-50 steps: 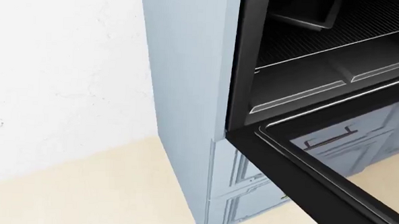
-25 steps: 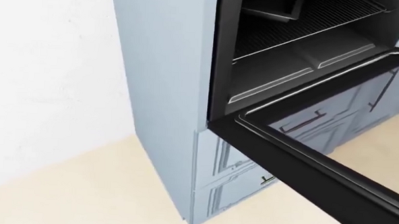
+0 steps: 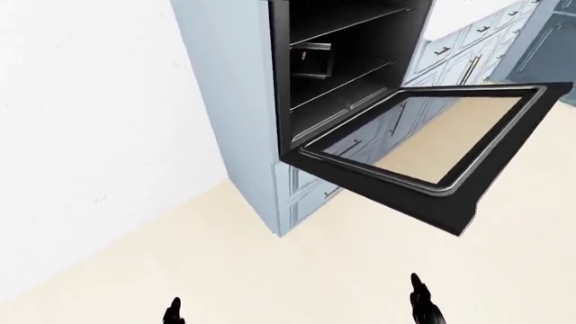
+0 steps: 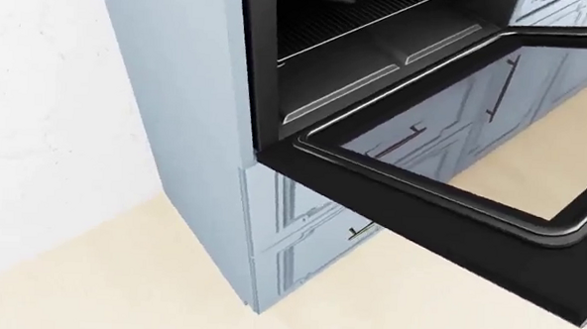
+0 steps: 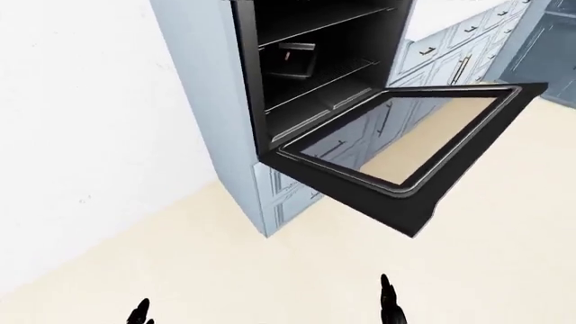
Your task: Close the oven door.
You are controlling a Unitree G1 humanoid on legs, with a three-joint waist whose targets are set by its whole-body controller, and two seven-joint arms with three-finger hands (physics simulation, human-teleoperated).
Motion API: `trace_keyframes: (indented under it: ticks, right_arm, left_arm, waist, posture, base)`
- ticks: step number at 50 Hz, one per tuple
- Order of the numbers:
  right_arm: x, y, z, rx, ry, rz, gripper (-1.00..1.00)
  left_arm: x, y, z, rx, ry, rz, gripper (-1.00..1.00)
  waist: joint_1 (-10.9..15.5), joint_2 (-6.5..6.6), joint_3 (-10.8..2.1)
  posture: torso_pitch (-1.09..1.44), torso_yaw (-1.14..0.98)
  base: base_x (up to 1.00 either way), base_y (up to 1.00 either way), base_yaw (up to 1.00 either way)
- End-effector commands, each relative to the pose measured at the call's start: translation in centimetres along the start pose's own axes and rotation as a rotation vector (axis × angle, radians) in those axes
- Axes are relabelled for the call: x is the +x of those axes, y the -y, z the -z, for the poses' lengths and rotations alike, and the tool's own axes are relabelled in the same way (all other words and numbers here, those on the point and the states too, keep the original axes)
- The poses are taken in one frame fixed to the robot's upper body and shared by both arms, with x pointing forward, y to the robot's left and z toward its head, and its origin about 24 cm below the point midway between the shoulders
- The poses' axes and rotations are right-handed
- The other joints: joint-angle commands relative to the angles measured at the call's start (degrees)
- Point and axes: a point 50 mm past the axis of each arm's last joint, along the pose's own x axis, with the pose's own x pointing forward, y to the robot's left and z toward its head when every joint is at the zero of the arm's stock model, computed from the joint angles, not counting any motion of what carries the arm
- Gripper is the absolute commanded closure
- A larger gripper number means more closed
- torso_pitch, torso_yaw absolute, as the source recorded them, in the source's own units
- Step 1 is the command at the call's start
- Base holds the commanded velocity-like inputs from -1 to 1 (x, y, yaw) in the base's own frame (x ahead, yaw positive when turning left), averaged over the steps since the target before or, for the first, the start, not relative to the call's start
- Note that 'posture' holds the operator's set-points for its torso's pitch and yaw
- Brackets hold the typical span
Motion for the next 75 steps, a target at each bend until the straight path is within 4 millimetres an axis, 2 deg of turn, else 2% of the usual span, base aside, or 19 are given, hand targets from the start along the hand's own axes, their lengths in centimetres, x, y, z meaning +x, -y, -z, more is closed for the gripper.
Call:
trace_keyframes:
  ticks: [1, 2, 4, 9, 16, 19, 21, 29, 34, 37, 38, 39, 44, 59, 60, 62, 67, 72, 75]
  right_arm:
    - [0.37, 0.07, -0.84, -0.004, 0.049, 0.002, -1.0]
    - [0.37, 0.05, -0.84, -0.004, 0.049, 0.002, -1.0]
    - [0.37, 0.05, -0.84, -0.004, 0.049, 0.002, -1.0]
    - [0.42, 0.04, -0.91, -0.003, 0.052, 0.003, -1.0]
    - [0.35, 0.03, -0.83, -0.002, 0.05, 0.002, -1.0]
    - [0.33, 0.03, -0.8, -0.003, 0.049, 0.002, -1.0]
    - [0.32, 0.03, -0.78, -0.003, 0.048, 0.001, -1.0]
    - [0.33, 0.05, -0.8, 0.001, 0.049, 0.001, -1.0]
    - [0.37, 0.05, -0.86, -0.003, 0.051, -0.002, -1.0]
    - [0.34, 0.0, -0.88, 0.0, 0.056, -0.009, -1.0]
    - [0.36, 0.02, -0.9, 0.003, 0.056, -0.009, -1.0]
    - [0.38, 0.03, -0.92, 0.004, 0.056, -0.008, -1.0]
    - [0.43, 0.0, -1.1, 0.009, 0.069, -0.011, -1.0]
    - [0.4, -0.12, -1.06, 0.022, 0.069, -0.033, -1.0]
    - [0.43, -0.12, -1.1, 0.024, 0.071, -0.034, -1.0]
    - [0.42, -0.11, -1.09, 0.023, 0.071, -0.034, -1.0]
    - [0.42, -0.12, -1.07, 0.025, 0.069, -0.035, -1.0]
    - [0.37, -0.15, -1.0, 0.022, 0.067, -0.037, -1.0]
    - [0.4, -0.16, -1.04, 0.024, 0.068, -0.038, -1.0]
  left_arm:
    - [0.36, -0.65, -1.18, 0.01, 0.056, -0.019, -1.0]
    - [0.37, -0.63, -1.18, 0.01, 0.056, -0.018, -1.0]
    - [0.41, -0.62, -1.26, 0.009, 0.057, -0.017, -1.0]
    - [0.41, -0.61, -1.25, 0.009, 0.058, -0.017, -1.0]
    - [0.39, -0.62, -1.22, 0.009, 0.057, -0.017, -1.0]
    - [0.36, -0.63, -1.18, 0.009, 0.056, -0.017, -1.0]
    - [0.36, -0.63, -1.17, 0.01, 0.055, -0.017, -1.0]
    - [0.37, -0.64, -1.19, 0.01, 0.055, -0.016, -1.0]
    - [0.39, -0.68, -1.22, 0.009, 0.054, -0.015, -1.0]
    - [0.41, -0.7, -1.24, 0.009, 0.054, -0.015, -1.0]
    - [0.4, -0.68, -1.23, 0.009, 0.054, -0.015, -1.0]
    - [0.39, -0.66, -1.22, 0.009, 0.055, -0.015, -1.0]
    - [0.43, -0.64, -1.28, 0.008, 0.057, -0.015, -1.0]
    - [0.4, -0.61, -1.23, 0.008, 0.056, -0.016, -1.0]
    - [0.43, -0.62, -1.28, 0.008, 0.057, -0.016, -1.0]
    - [0.42, -0.59, -1.26, 0.008, 0.057, -0.015, -1.0]
    - [0.4, -0.57, -1.21, 0.007, 0.057, -0.016, -1.0]
    - [0.41, -0.58, -1.23, 0.007, 0.057, -0.015, -1.0]
    - [0.44, -0.62, -1.29, 0.007, 0.057, -0.015, -1.0]
  waist:
    - [0.41, 2.02, -1.35]
    - [0.8, -1.75, -0.09]
    - [0.31, -0.56, -0.39]
    - [-0.09, -2.31, -0.44]
    - [-0.59, -6.56, -0.52]
    - [-1.5, -10.86, -1.49]
    - [-1.63, -8.78, -1.04]
    - [-1.0, -5.79, -0.63]
    - [-2.19, -3.33, 1.41]
    - [-3.01, -0.06, 0.84]
    - [-2.94, -0.19, 1.41]
    - [-2.74, -1.72, 1.25]
    - [-1.84, -4.76, -0.12]
    - [-1.05, -4.47, -0.98]
    - [-0.93, -4.18, -2.11]
    - [-0.79, -4.46, -0.33]
    - [-0.85, -5.47, -0.08]
    - [-0.75, -3.69, -0.14]
    - [-0.29, -1.09, -0.02]
  posture:
    - [0.0, 0.0]
    - [0.0, 0.0]
    - [0.0, 0.0]
    - [0.0, 0.0]
    - [0.0, 0.0]
    - [0.0, 0.0]
    - [0.0, 0.0]
    - [0.0, 0.0]
    - [0.0, 0.0]
    - [0.0, 0.0]
    - [0.0, 0.0]
    - [0.0, 0.0]
    - [0.0, 0.0]
    - [0.0, 0.0]
    - [0.0, 0.0]
    - [0.0, 0.0]
    - [0.0, 0.0]
    - [0.0, 0.0]
    - [0.0, 0.0]
  base:
    - [-0.14, 0.0, -0.27]
    - [-0.15, 0.0, -0.27]
    - [-0.14, 0.0, -0.28]
    - [-0.15, 0.0, -0.27]
    - [-0.14, 0.0, -0.27]
    - [-0.14, 0.0, -0.27]
    - [-0.15, 0.0, -0.27]
    - [-0.14, 0.0, -0.22]
    - [-0.01, 0.0, 0.0]
    - [0.0, 0.0, 0.0]
    - [0.0, 0.0, 0.0]
    - [0.0, 0.0, 0.0]
    - [0.0, 0.0, 0.0]
    - [0.0, 0.0, 0.0]
    - [0.06, 0.0, 0.0]
    - [0.07, 0.0, 0.0]
    - [0.07, 0.0, 0.0]
    - [0.07, 0.0, 0.0]
    - [0.07, 0.0, 0.0]
